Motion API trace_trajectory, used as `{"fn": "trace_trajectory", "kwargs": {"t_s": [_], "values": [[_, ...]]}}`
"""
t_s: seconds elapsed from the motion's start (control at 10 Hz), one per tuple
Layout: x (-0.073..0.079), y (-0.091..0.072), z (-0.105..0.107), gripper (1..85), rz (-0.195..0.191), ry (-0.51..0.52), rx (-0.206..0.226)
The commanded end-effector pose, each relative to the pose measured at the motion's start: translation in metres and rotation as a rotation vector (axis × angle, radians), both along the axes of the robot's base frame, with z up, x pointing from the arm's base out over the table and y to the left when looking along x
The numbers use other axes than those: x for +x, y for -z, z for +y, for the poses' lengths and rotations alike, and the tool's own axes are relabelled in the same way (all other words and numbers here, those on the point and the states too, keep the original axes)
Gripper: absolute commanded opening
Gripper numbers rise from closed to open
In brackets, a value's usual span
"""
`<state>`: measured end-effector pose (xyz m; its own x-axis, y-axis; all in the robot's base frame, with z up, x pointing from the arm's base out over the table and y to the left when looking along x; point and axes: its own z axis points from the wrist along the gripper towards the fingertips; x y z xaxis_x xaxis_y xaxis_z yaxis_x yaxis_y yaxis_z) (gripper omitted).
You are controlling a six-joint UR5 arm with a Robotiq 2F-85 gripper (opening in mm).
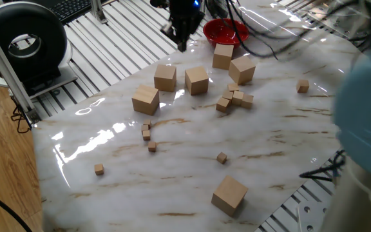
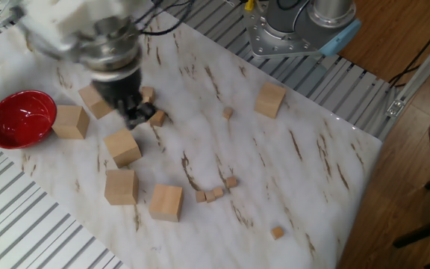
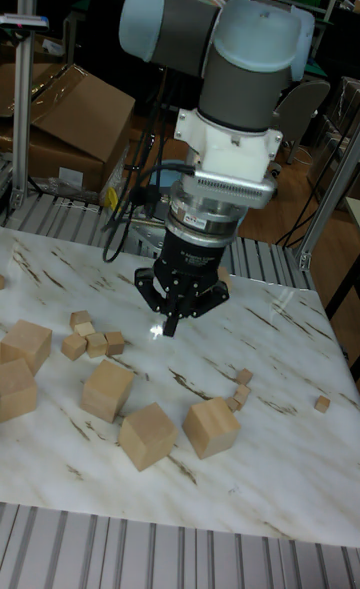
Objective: Stack the blocks in a vertical line of five
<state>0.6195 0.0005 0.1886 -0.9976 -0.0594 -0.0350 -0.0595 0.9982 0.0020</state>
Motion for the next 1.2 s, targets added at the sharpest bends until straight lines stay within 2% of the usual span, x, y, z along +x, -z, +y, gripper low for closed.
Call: {"fn": "trace_trajectory", "kwargs": {"t_s": [0.0, 0.2, 0.3, 0.5, 0.9, 1.1], "values": [[0.044, 0.007, 0.006, 1.0, -0.006, -0.077, -0.023], [0.06, 0.03, 0.019, 1.0, -0.03, -0.083, -0.01], [0.075, 0.04, 0.019, 1.0, -0.063, -0.107, -0.013], [0.088, 0.061, 0.019, 1.0, -0.078, -0.17, -0.017], [0.098, 0.081, 0.009, 1.0, -0.049, -0.205, -0.071], [0.105, 0.086, 0.01, 1.0, -0.059, -0.223, -0.05]]}}
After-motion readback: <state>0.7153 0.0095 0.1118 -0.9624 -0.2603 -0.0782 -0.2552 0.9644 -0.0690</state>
